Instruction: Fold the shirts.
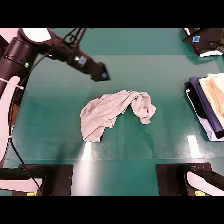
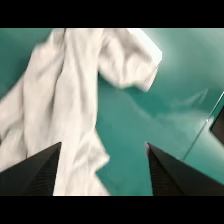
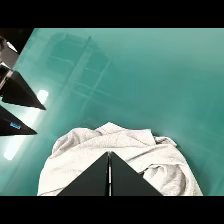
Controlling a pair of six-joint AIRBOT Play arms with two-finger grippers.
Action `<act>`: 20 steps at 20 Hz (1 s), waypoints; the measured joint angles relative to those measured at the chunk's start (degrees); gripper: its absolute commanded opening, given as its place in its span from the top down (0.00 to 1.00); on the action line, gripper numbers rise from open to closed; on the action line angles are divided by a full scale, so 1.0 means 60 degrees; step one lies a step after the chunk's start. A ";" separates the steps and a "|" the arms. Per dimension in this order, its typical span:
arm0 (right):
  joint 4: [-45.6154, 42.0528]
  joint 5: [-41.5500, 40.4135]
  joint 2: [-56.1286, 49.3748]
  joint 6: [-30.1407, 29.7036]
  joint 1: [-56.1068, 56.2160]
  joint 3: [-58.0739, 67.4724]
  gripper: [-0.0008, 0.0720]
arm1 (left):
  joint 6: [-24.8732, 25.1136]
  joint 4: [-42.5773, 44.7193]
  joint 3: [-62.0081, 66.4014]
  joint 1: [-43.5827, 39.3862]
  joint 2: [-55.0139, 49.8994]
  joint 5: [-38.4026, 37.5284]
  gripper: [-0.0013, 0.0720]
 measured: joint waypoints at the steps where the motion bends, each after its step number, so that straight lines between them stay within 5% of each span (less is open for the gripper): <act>1: 0.0000 0.0004 0.0000 0.0000 0.0000 0.0000 0.97 | -0.0109 0.0069 -0.0324 0.0302 0.0076 -0.0353 0.15; 5: 0.0000 0.0120 0.0000 0.0000 0.0000 0.0000 0.97 | -0.0164 0.0306 -0.3461 0.1206 0.1147 -0.0404 0.15; 11: -0.0007 0.0208 -0.0004 -0.0007 0.0000 0.0000 0.97 | 0.0171 0.0514 -0.8572 0.1581 0.2557 0.1435 0.15; 19: -0.0007 0.0331 -0.0004 -0.0015 0.0000 0.0000 0.97 | 0.0659 -0.0663 -1.0466 0.1129 0.2816 0.3475 0.16; 20: -0.0007 0.0390 -0.0004 -0.0015 0.0000 0.0000 0.97 | 0.0659 -0.0736 -1.0513 0.0962 0.2823 0.3650 0.36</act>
